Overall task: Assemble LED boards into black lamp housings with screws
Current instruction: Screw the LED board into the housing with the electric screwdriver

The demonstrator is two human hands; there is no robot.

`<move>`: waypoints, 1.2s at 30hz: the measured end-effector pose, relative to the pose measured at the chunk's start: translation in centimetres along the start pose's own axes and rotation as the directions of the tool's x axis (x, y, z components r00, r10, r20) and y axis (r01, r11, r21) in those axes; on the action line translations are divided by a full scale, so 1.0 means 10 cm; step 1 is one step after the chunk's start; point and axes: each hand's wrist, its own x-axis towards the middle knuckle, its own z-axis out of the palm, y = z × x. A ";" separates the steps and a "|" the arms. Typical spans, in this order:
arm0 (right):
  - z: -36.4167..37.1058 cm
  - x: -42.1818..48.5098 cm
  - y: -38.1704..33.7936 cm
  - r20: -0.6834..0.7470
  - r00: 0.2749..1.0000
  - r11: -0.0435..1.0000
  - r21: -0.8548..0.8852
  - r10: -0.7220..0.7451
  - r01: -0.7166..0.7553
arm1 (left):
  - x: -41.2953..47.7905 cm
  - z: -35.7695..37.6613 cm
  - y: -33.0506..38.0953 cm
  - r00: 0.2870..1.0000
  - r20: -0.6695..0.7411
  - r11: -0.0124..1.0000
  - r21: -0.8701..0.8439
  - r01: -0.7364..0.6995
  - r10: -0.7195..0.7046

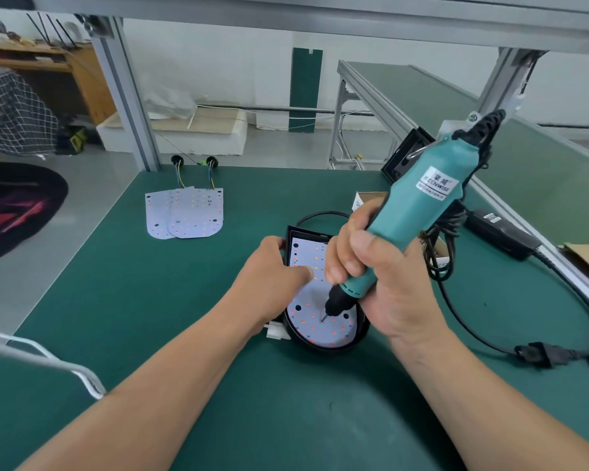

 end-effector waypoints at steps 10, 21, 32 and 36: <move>-0.27 0.10 -0.21 -0.114 0.990 0.980 0.172 -0.078 0.098 | -0.02 -0.04 0.01 0.999 0.021 1.000 0.010 -0.025 0.025; -1.25 0.17 -0.32 -0.745 0.660 0.926 0.312 0.099 0.213 | -0.03 -0.11 0.08 0.969 -0.164 0.975 0.159 -0.157 0.182; -1.47 0.15 -0.36 -0.771 0.632 0.890 0.340 0.078 0.305 | 0.19 0.45 0.98 0.768 0.217 0.545 0.591 -0.594 0.602; -1.50 0.14 -0.35 -0.775 0.627 0.889 0.341 0.081 0.306 | 0.57 0.92 1.28 0.741 0.426 0.338 0.694 -0.636 0.519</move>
